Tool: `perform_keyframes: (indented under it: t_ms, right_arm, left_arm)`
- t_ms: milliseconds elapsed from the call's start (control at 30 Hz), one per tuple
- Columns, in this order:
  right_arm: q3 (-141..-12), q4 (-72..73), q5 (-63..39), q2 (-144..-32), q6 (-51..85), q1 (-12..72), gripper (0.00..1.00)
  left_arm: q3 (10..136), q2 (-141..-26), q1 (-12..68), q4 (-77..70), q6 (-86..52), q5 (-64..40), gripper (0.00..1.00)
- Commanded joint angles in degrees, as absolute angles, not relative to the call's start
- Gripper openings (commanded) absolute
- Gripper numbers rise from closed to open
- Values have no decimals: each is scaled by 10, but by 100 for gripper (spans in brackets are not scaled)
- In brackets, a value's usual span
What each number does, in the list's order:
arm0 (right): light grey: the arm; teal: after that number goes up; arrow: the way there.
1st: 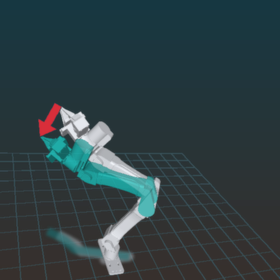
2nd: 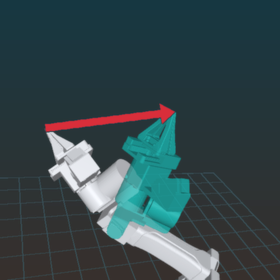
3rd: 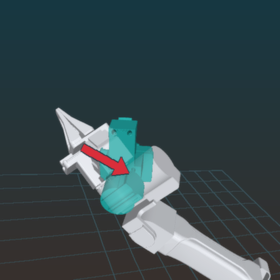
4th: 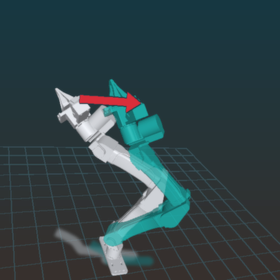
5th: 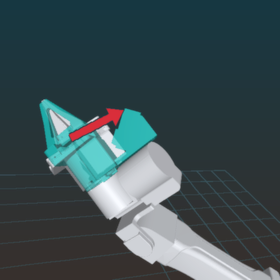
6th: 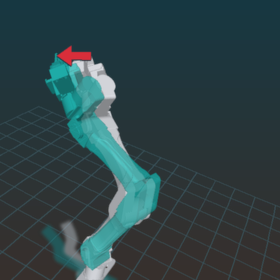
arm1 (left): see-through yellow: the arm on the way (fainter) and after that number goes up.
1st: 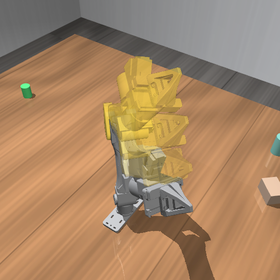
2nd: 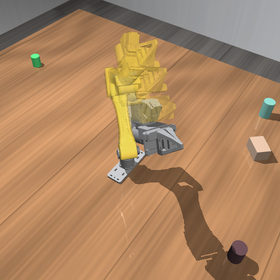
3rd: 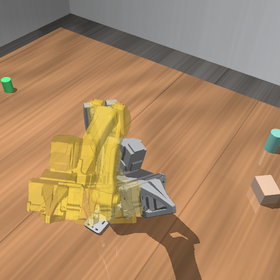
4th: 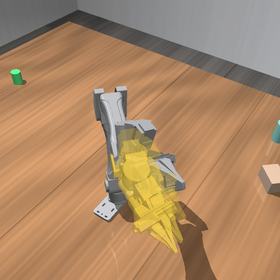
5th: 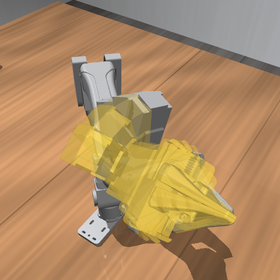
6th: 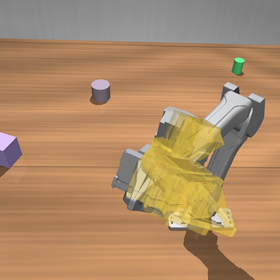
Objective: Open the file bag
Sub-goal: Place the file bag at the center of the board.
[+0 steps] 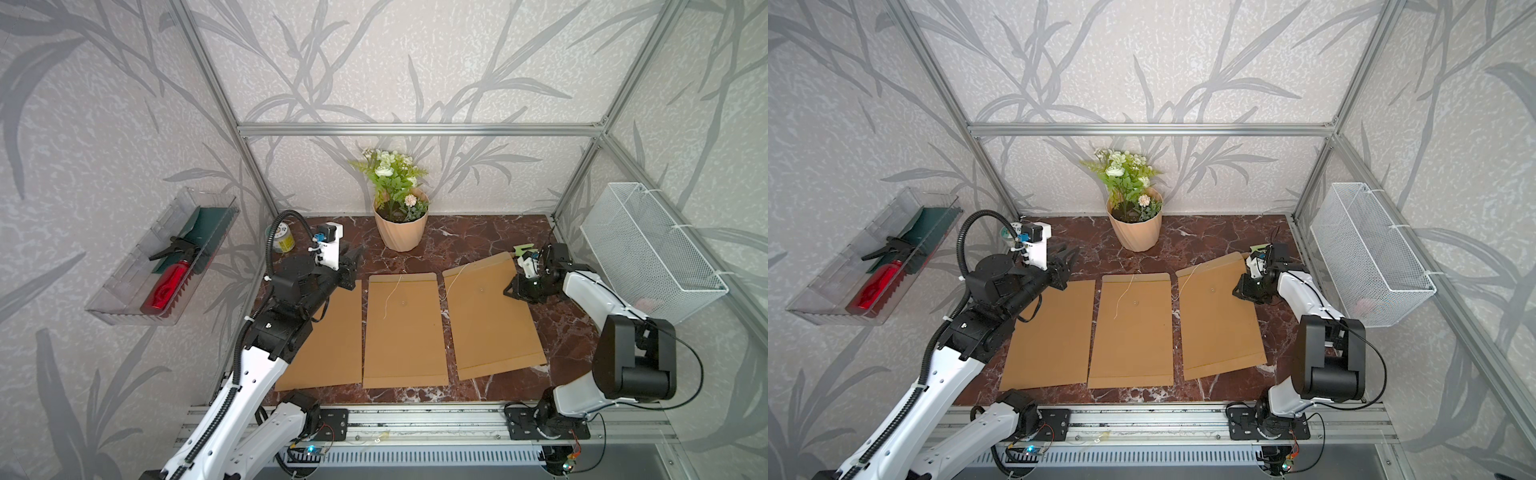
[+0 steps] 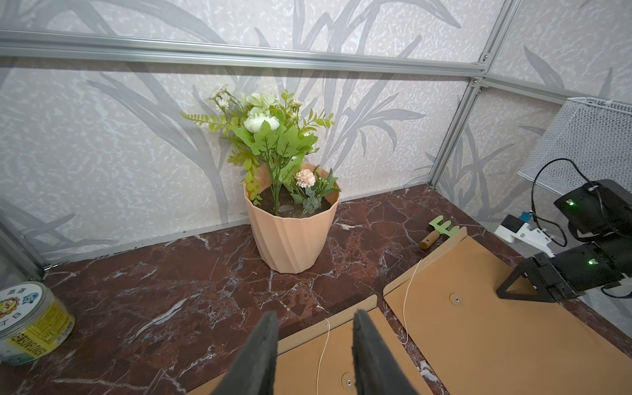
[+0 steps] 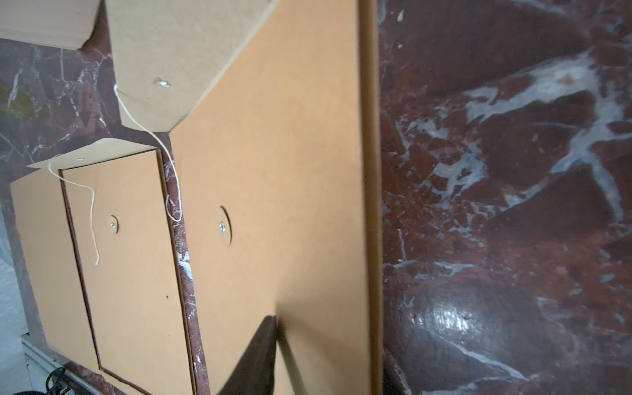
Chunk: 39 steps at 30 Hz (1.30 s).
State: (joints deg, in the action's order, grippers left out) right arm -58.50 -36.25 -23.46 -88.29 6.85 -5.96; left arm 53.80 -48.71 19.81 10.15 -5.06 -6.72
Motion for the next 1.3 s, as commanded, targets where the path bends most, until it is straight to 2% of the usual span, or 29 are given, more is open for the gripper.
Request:
perform_keyframes:
  t_ms: [0,333,533,733,967,1267]
  right_arm:
    - [-606,-379,-193,-890,74,-62,38]
    - [-636,-400,-127,-884,79,-62,49]
    - [-664,-422,-91,-843,82,-44,53]
    - [-714,-433,-74,-833,95,99,56]
    - [-717,-325,-134,-898,188,280,57]
    - [-701,-151,-219,-975,316,387,58]
  left_arm:
    - [526,-478,192,120,-42,-43,38]
    - [516,-486,171,165,-63,-1,44]
    - [511,-503,150,217,-98,73,49]
    - [492,-550,109,254,-164,108,50]
    - [499,-604,70,298,-199,143,51]
    - [531,-674,7,356,-217,136,52]
